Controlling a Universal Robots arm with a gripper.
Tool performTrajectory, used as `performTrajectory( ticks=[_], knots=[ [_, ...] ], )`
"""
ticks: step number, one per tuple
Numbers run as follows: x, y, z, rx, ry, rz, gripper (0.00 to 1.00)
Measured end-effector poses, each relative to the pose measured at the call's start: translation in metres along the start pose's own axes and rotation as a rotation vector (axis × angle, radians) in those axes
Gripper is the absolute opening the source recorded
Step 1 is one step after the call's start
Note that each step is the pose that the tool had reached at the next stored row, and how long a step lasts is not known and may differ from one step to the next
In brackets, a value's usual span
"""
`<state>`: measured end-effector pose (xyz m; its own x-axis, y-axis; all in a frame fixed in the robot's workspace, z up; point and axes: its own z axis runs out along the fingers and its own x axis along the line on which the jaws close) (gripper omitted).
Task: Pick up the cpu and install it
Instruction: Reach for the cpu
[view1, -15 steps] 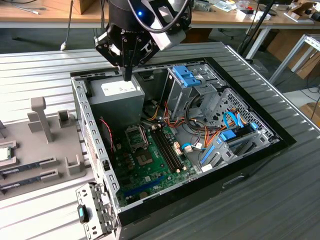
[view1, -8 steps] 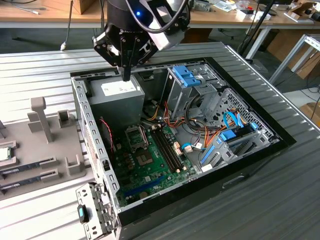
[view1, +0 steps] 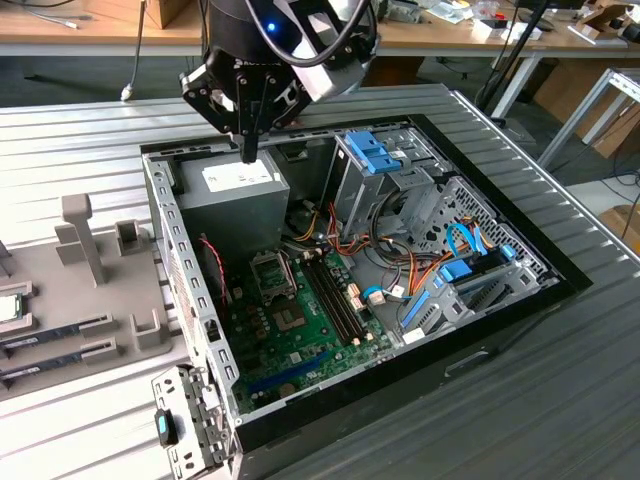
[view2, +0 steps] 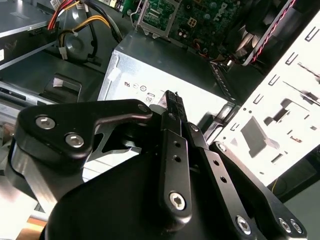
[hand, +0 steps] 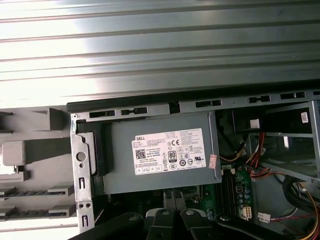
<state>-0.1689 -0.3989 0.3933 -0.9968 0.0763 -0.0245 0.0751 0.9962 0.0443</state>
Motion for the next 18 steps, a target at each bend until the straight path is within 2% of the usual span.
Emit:
performTrajectory(
  ticks=[18],
  knots=[
    [0.0087,-0.0007,-0.0002,0.0,0.0,0.0,0.11]
  ],
)
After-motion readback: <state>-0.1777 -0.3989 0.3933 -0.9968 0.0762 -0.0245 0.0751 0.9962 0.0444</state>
